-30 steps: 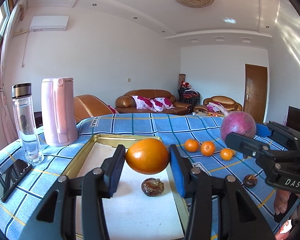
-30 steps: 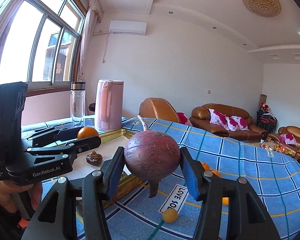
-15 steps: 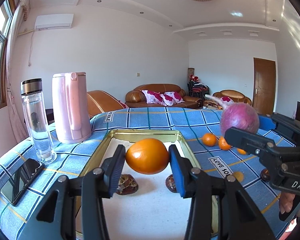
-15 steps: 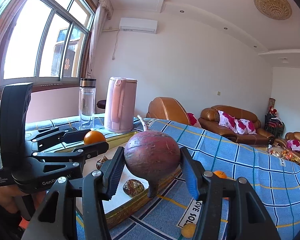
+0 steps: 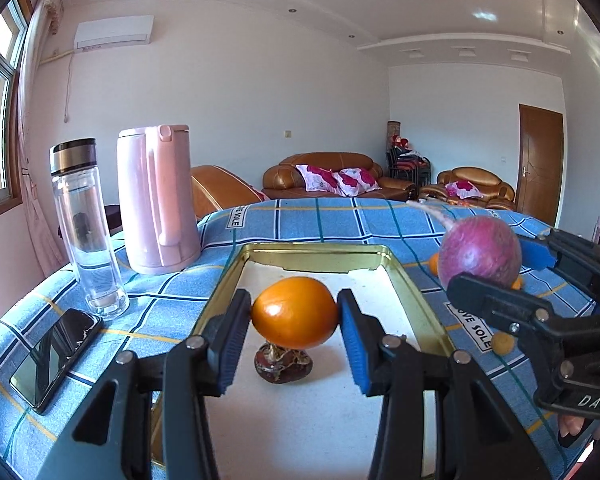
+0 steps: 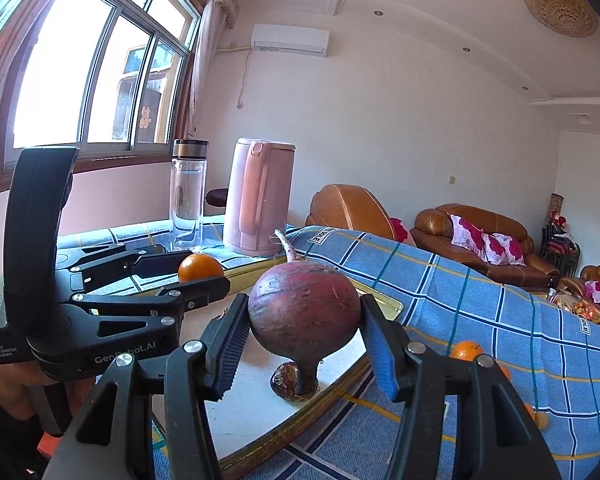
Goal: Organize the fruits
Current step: 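Carry the orange with the left tool while the right tool carries the red onion over the tray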
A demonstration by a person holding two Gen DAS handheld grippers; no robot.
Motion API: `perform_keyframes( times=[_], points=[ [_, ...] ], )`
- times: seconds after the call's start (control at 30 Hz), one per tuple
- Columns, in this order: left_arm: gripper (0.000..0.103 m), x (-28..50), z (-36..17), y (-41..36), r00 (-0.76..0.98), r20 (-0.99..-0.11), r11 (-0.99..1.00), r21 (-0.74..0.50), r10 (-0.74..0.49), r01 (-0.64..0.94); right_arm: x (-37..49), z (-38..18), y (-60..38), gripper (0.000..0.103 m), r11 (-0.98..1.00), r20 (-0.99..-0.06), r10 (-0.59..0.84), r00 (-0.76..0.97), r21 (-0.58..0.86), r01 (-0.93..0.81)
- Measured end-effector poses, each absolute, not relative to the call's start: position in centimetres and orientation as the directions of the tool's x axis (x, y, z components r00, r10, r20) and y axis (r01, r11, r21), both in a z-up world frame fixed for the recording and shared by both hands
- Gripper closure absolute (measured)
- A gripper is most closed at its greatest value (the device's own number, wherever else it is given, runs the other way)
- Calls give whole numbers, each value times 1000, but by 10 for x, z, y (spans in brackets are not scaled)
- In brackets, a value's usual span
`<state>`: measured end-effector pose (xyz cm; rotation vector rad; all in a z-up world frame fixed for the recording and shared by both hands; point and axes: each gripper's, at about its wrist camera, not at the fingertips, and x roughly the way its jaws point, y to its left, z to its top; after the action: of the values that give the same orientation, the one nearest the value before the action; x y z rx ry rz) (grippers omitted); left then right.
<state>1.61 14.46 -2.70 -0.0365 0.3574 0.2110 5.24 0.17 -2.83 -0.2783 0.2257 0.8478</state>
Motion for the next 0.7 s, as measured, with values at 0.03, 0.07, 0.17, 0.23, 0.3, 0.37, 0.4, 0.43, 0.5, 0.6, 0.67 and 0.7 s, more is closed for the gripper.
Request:
perform_keyframes(
  times=[0.03,0.07,0.17,0.23,0.3,0.37,0.4,0.43,0.5,0.6,0.67,0.7],
  points=[
    [56,17,-27,146,913,-356,977,1,199,-212,53,-29,3,47,627,-308,705,639,-150,-764],
    [56,17,-28,147,911,-362,977,1,199,-213,53,-30,4,47,626,-311,705,637,-149,-766],
    [56,19,-30,150,903,-377,975,3,205,-220,53,-32,9,47,621,-321,706,632,-150,-769],
    [56,20,-31,151,898,-386,974,7,209,-224,53,-33,12,46,617,-330,705,627,-150,-773],
    [56,21,-32,153,894,-395,974,8,212,-227,54,-35,14,46,614,-339,704,624,-152,-775],
    [56,21,-32,155,890,-402,974,9,212,-228,55,-37,17,46,611,-347,704,620,-151,-777],
    [56,22,-33,155,889,-406,973,9,213,-229,55,-38,19,46,609,-351,703,618,-150,-778],
    [56,23,-33,156,887,-410,973,11,213,-229,56,-39,20,46,608,-355,702,617,-150,-779],
    [56,24,-34,157,882,-420,973,11,212,-229,58,-41,21,46,606,-365,701,613,-149,-781],
    [56,26,-36,159,874,-436,973,16,214,-231,58,-41,24,46,604,-370,701,610,-147,-783],
    [56,27,-38,161,869,-446,973,16,213,-230,58,-42,25,46,602,-379,698,608,-149,-784],
    [56,28,-38,161,866,-453,973,17,213,-230,59,-43,27,46,601,-386,695,607,-151,-785]
  ],
)
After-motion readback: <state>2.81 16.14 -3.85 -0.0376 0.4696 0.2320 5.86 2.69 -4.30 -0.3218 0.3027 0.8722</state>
